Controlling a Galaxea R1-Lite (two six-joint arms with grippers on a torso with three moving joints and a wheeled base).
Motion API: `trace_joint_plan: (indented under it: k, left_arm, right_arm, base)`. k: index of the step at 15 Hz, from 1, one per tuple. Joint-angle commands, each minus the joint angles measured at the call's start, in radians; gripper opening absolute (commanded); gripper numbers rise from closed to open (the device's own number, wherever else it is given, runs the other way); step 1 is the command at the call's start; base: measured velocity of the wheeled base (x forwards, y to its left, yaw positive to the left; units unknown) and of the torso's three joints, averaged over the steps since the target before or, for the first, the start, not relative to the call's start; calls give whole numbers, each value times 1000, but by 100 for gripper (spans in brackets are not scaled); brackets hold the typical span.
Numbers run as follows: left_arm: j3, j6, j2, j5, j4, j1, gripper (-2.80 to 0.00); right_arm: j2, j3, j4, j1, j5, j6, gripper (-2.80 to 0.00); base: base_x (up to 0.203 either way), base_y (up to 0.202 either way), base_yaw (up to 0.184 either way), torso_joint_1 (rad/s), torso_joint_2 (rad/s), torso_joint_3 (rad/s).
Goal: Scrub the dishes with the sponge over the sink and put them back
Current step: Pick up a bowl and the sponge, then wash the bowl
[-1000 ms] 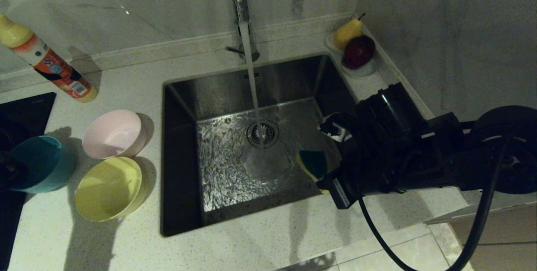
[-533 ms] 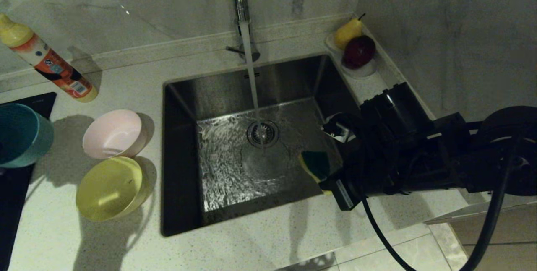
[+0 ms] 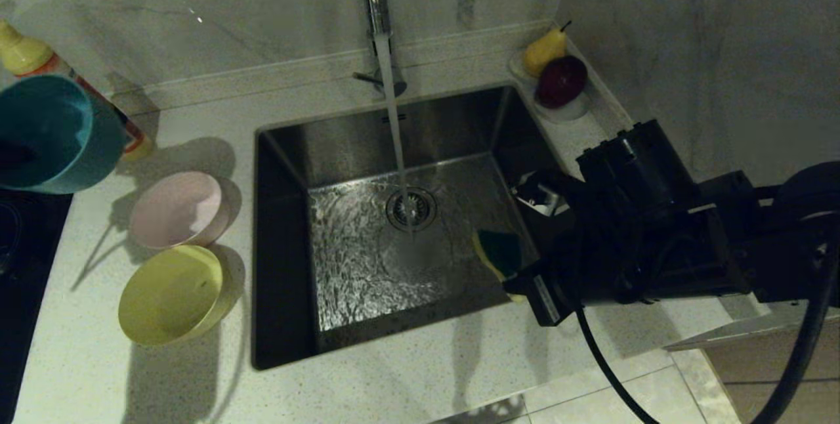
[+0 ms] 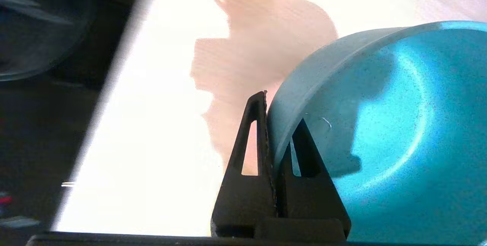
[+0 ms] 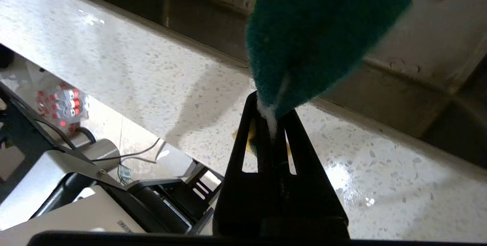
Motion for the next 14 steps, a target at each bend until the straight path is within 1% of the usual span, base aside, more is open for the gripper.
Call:
trace_joint_plan:
  k: [1, 2, 3, 4, 6, 8, 10, 14]
  left_arm:
    - [-30, -15, 44, 56, 4, -183, -280]
    - [-43, -30, 75, 111, 3, -262, -280]
    - [-58, -53, 98, 146, 7, -323, -280]
    - [-77, -77, 122, 166, 10, -389, -280]
    - [-105, -100, 176, 192, 16, -498, -280]
    - [-116, -108, 241, 253, 7, -591, -280]
    - [-119, -149, 286, 274, -3, -674, -280]
    - [-135, -183, 398, 292, -92, -775, -280]
  right_arm:
    - [-47, 3, 5, 0, 1, 0, -280]
    - [-56, 3, 6, 2, 1, 0, -280]
    - [-63, 2, 6, 2, 1, 0, -280]
    - [-71, 1, 6, 9, 1, 0, -280]
    - [-74, 1, 6, 11, 1, 0, -280]
    - [-72, 4, 3, 11, 1, 1, -280]
    - [-74, 15, -1, 11, 1, 1, -280]
    - [-106, 35, 0, 11, 1, 17, -280]
  base:
    - [0, 0, 0, 0, 0, 0]
    - [0, 0, 0, 0, 0, 0]
    - [0, 0, 0, 0, 0, 0]
    - [0, 0, 0, 0, 0, 0]
    - [0, 0, 0, 0, 0, 0]
    - [0, 0, 0, 0, 0, 0]
    - [0, 0, 0, 0, 0, 0]
    - [0, 0, 0, 0, 0, 0]
